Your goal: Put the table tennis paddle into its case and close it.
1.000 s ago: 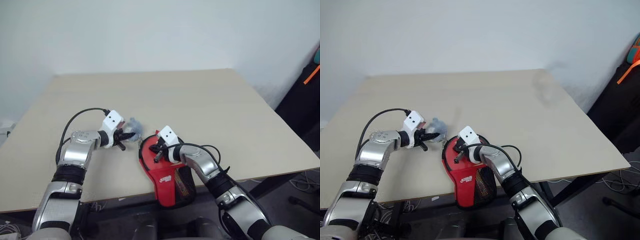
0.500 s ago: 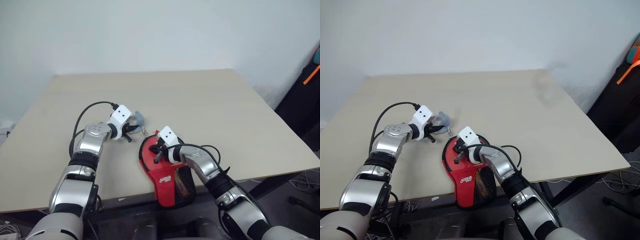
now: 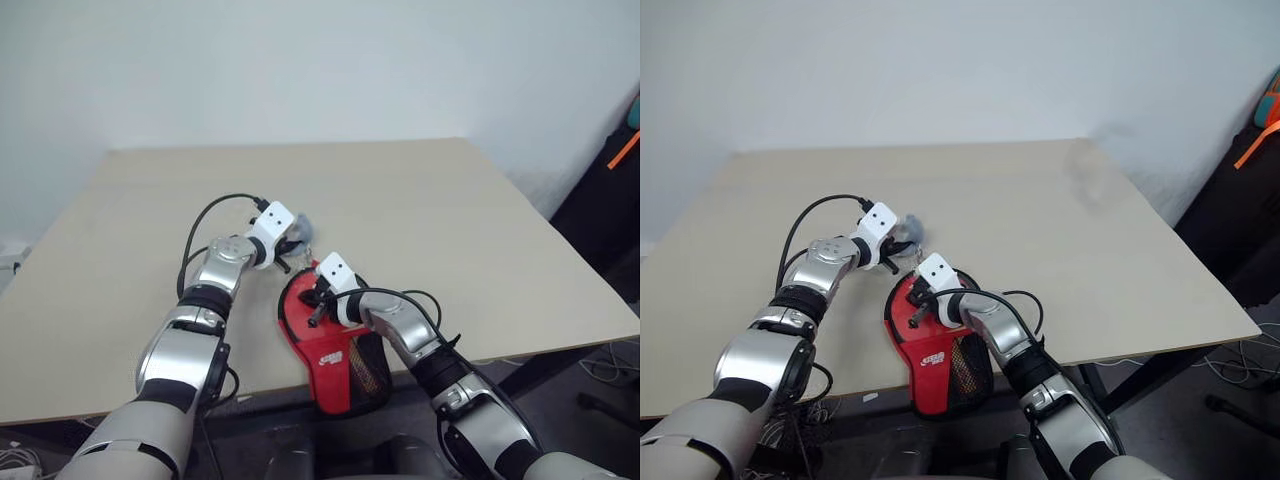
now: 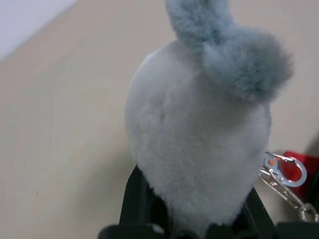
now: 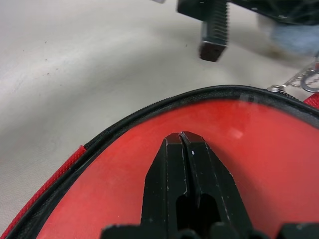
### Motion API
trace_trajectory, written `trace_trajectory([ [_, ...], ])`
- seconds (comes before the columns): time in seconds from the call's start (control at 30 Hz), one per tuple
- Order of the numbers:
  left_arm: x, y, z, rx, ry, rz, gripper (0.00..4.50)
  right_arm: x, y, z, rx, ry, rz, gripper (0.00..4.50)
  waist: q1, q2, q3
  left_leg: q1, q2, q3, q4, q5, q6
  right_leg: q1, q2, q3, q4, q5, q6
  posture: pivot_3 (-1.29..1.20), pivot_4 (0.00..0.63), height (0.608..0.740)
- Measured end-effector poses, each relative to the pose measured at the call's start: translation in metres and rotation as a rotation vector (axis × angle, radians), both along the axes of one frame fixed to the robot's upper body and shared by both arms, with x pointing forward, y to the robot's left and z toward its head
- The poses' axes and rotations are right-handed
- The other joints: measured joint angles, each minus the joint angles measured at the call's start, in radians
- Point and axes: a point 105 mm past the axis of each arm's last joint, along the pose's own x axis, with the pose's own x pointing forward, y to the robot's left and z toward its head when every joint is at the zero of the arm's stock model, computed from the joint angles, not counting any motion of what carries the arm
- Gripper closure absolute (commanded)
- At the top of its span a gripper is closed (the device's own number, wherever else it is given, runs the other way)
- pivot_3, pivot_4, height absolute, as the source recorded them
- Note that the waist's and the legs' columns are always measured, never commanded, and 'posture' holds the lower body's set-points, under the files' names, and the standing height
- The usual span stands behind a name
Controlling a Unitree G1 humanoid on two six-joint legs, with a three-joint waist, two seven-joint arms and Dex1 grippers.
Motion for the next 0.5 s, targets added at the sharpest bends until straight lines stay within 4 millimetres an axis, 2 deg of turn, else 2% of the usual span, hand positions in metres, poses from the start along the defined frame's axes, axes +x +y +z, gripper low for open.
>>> trace_trajectory([
  [0.23,-0.013,-0.034,0.012,0.031,-0.054,-0.28,4.11,-0.001,0.0,0.0,-0.005,-0.002,0.004,4.49,-0.001,0.0,0.0,0.0,0.0,0.0,0.001,-0.001,0.001,-0.001,0.0,0.0,0.001,0.0,-0.001,0.0,0.0,0.706],
  [0.5,-0.038,-0.039,0.015,0.118,-0.108,-0.553,4.11,-0.001,0.0,0.0,-0.006,0.002,0.006,4.49,0.0,0.0,0.0,0.0,0.0,-0.002,0.002,-0.002,0.003,-0.001,-0.001,0.001,0.002,0.0,-0.001,0.0,0.0,0.706],
])
